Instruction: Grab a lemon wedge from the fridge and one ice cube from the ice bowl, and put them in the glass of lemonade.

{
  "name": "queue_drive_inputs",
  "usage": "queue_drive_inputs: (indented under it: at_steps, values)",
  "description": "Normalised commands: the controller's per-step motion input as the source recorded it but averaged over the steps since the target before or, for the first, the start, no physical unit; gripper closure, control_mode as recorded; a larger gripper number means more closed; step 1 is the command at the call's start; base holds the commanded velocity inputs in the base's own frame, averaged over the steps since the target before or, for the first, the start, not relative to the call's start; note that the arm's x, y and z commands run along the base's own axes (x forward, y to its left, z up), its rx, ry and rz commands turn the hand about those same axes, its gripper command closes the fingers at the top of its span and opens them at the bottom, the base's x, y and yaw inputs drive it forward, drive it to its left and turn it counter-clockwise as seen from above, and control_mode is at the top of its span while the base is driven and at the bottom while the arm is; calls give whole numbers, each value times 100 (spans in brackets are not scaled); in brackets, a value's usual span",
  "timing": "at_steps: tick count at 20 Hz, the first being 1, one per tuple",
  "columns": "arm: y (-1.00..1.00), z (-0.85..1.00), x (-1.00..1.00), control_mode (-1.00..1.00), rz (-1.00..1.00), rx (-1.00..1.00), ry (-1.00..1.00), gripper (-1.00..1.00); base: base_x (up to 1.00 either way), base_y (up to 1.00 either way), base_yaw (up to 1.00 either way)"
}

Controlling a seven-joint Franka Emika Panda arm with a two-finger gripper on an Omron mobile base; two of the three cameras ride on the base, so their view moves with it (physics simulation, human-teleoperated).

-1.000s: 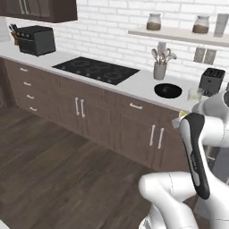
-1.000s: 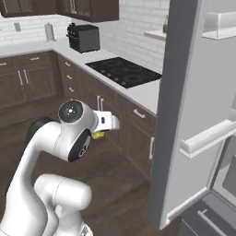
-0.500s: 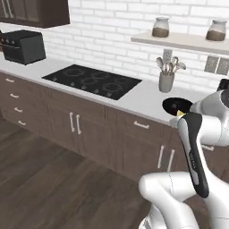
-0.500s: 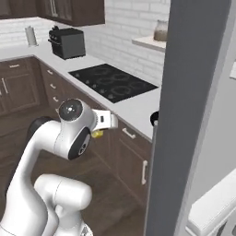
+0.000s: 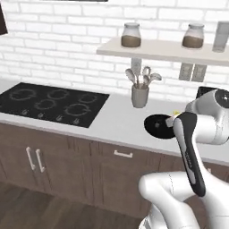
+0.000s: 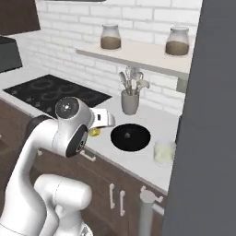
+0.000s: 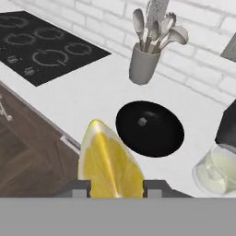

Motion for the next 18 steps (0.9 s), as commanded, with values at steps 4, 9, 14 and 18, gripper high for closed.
queue_drive_inputs:
  at_steps: [4,9,14,18]
  values:
    - [0,0,0,100,0,0,0,100,31,-38,-76]
    - [0,0,0,100,0,0,0,100,6,-38,-77]
    - [0,0,0,100,0,0,0,100,79,6,-59]
    - [0,0,0,100,0,0,0,100,99,48,-16]
